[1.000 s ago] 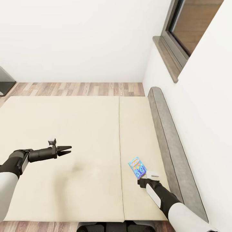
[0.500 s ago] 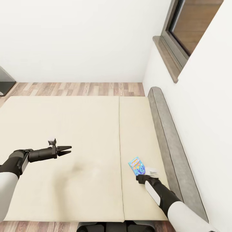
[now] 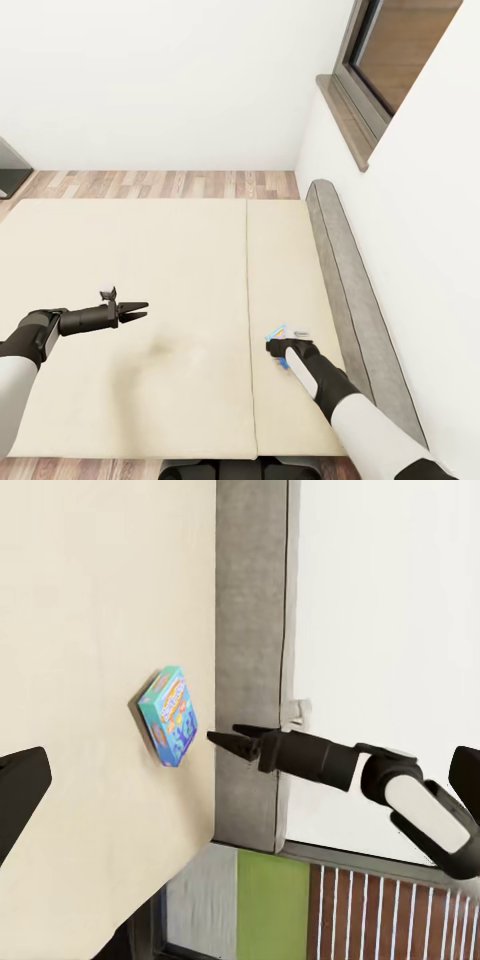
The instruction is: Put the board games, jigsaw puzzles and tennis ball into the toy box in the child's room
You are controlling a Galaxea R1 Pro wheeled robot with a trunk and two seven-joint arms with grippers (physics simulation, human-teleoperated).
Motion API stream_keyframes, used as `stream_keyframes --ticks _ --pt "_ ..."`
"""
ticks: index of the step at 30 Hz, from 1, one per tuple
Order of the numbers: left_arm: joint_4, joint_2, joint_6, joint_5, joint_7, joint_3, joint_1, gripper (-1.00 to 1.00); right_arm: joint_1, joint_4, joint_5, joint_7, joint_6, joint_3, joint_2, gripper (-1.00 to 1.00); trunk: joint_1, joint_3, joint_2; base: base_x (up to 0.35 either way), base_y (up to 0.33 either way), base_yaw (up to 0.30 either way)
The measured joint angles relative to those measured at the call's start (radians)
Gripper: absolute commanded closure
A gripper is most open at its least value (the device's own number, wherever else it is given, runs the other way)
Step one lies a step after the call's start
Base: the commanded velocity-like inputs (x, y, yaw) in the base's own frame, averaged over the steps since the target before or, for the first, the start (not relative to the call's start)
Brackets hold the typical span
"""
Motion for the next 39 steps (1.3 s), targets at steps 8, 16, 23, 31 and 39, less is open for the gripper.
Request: stream_keyframes --ticks 8,16,23,31,39 --pt "0.0 0.0 -0.002 -0.001 0.0 0.0 0.0 -1.0 -0.077 0.032 -0.005 -0.003 -0.002 -0.007 0.007 -1.0 0.0 0.0 0.0 0.0 0.0 0.0" --pt "0.0 0.0 -0.002 -0.001 0.0 0.0 0.0 -1.0 -0.11 0.068 -0.005 -0.004 -0.024 -0.01 0.008 -1.0 0.0 0.0 0.0 0.0 0.0 0.0" --pt "0.0 0.0 -0.002 -0.001 0.0 -0.001 0.0 -1.0 -0.114 0.071 -0.003 -0.004 -0.027 -0.009 0.007 -1.0 0.0 0.0 0.0 0.0 0.0 0.0" --pt "0.0 -0.001 -0.002 -0.001 0.0 -0.002 0.0 -1.0 -0.115 0.066 -0.005 -0.024 -0.03 -0.011 -0.005 -1.0 0.0 0.0 0.0 0.0 0.0 0.0" --pt "0.0 -0.002 -0.002 0.0 0.0 -0.001 0.0 -1.0 -0.113 0.065 -0.008 -0.026 -0.033 -0.013 -0.01 -1.0 0.0 0.0 0.0 0.0 0.0 0.0"
